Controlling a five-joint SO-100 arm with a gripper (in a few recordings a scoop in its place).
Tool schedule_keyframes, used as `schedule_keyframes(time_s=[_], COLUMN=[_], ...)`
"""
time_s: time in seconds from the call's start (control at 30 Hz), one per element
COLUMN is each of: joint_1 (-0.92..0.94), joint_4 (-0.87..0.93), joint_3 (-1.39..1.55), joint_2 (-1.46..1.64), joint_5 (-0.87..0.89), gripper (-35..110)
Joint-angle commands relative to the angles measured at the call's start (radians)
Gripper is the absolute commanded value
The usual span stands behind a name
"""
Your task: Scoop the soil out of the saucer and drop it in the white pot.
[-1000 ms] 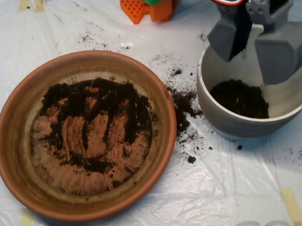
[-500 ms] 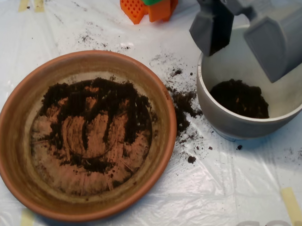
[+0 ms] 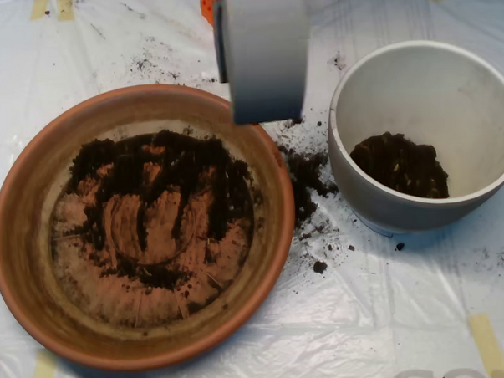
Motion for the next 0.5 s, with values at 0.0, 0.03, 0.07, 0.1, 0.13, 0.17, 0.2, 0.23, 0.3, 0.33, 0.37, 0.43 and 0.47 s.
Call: schedule_keyframes(time_s=[0.0, 0.03, 0.07, 0.1, 0.13, 0.17, 0.2, 0.23, 0.3, 0.33, 0.37, 0.43, 0.47], joint_1=[0.1, 0.118, 0.132, 0.146, 0.161, 0.172, 0.183, 0.198, 0.221, 0.233, 0.244, 0.259, 0.268], joint_4=[-0.077, -0.107, -0.129, -0.146, -0.173, -0.198, -0.216, -0.242, -0.27, -0.285, -0.295, -0.311, -0.324], joint_3=[0.106, 0.155, 0.201, 0.242, 0.288, 0.333, 0.376, 0.422, 0.494, 0.528, 0.555, 0.607, 0.632], joint_2=[0.109, 0.129, 0.149, 0.167, 0.19, 0.213, 0.233, 0.255, 0.278, 0.285, 0.285, 0.284, 0.284], joint_5=[0.018, 0.015, 0.014, 0.008, 0.014, 0.015, 0.012, 0.017, 0.017, 0.017, 0.017, 0.017, 0.014], gripper=[43, 42, 42, 41, 40, 40, 40, 40, 40, 41, 41, 42, 43])
